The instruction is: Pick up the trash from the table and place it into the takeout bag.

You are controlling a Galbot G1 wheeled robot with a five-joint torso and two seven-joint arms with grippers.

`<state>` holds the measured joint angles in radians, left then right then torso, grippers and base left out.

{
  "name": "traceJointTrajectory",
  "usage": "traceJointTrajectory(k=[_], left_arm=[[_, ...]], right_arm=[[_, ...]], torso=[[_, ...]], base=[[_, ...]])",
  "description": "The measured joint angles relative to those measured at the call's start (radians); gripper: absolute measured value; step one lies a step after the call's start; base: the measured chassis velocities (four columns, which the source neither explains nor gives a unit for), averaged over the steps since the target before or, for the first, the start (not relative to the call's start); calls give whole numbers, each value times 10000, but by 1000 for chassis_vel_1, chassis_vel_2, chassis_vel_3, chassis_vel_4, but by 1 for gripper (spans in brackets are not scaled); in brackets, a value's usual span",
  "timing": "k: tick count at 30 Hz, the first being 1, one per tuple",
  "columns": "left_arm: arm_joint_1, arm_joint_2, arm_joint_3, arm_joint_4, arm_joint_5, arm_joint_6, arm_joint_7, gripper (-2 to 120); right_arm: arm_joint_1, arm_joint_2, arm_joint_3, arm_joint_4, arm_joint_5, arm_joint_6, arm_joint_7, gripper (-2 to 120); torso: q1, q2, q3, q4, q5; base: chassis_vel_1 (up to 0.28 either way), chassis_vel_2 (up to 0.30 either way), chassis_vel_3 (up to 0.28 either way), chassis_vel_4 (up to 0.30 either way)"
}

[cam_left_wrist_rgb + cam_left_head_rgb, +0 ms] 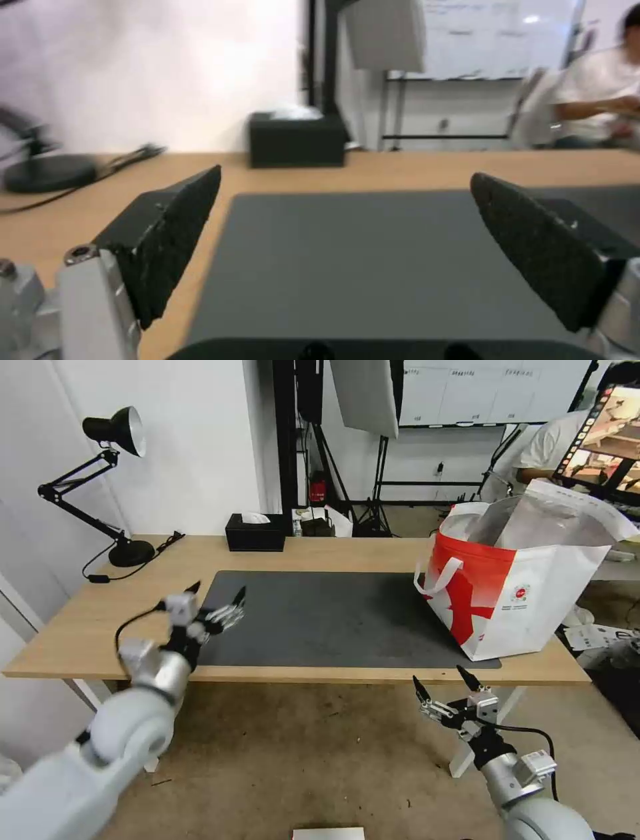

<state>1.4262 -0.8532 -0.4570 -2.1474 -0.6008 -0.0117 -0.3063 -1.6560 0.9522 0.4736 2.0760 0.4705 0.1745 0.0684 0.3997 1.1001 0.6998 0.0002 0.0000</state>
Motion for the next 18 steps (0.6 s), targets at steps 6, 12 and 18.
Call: traceJointTrajectory(k=[6, 12, 18], left_arm=[[1581, -1096, -758, -158, 920, -340, 399, 100], [2216, -1975, -887, 230, 1858, -651, 580, 100], [2587, -2184, -1008, 451, 2147, -821, 804, 100]], right_arm=[[0, 0, 0, 0, 0, 0, 2, 100], [0, 0, 0, 0, 0, 0, 0, 100], [-1, 0, 0, -1, 1, 0, 0, 100]], torso=[[0, 0, 0, -2, 2], [1, 0, 1, -4, 0], [2, 0, 1, -3, 2]], base=[[0, 0, 0, 0], [0, 0, 0, 0], [0, 0, 0, 0]])
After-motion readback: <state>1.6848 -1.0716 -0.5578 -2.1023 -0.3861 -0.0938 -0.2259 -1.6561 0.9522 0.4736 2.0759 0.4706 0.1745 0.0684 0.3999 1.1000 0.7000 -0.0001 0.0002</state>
